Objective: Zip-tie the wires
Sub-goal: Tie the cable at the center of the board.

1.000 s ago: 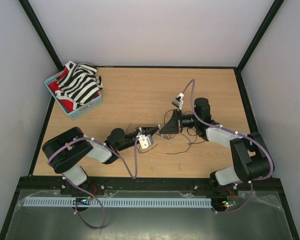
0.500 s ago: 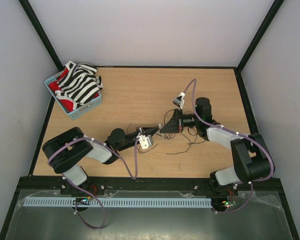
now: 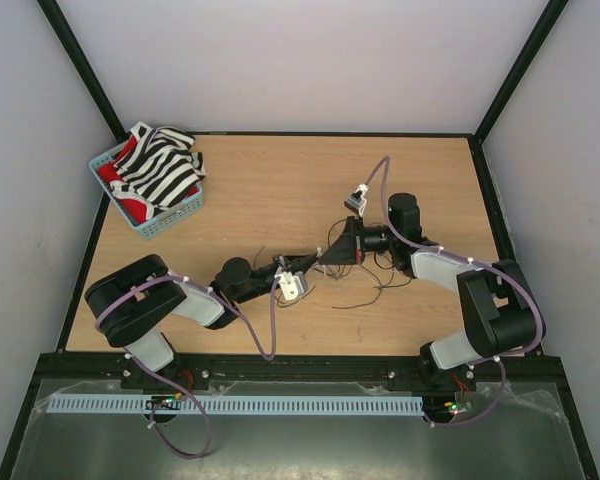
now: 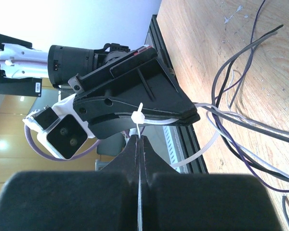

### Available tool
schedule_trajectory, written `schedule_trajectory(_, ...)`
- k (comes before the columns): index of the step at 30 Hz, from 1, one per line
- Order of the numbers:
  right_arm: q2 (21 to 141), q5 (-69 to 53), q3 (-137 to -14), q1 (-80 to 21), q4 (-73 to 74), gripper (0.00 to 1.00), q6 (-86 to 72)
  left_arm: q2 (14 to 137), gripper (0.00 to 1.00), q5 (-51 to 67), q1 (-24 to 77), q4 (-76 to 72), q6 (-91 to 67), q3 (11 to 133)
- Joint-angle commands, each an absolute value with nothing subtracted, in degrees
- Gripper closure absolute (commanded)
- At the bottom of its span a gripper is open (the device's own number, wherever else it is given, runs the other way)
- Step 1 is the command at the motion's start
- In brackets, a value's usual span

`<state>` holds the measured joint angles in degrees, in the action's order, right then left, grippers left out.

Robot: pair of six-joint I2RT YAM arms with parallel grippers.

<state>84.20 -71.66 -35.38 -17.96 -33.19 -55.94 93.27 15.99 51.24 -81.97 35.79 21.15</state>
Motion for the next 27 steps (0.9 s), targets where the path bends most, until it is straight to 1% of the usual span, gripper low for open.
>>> schedule_trajectory(1, 85.71, -72.11, -37.95, -17.58, -34.10, 1.00, -55.77, 91.25, 1.00, 16.16, 51.86, -84.81, 36.47, 20.56)
schedule_trajectory(19, 89.38, -70.80, -40.37, -17.53, -34.10, 1.00, -55.87, 92.30, 1.00, 15.88, 52.21, -84.81, 37.10, 20.65)
schedule_trajectory(27, 86.31, -71.52, -37.94, -17.54, -33.74, 1.00, -53.71, 93.55, 1.00, 14.26, 51.70, -84.84, 33.86, 21.63)
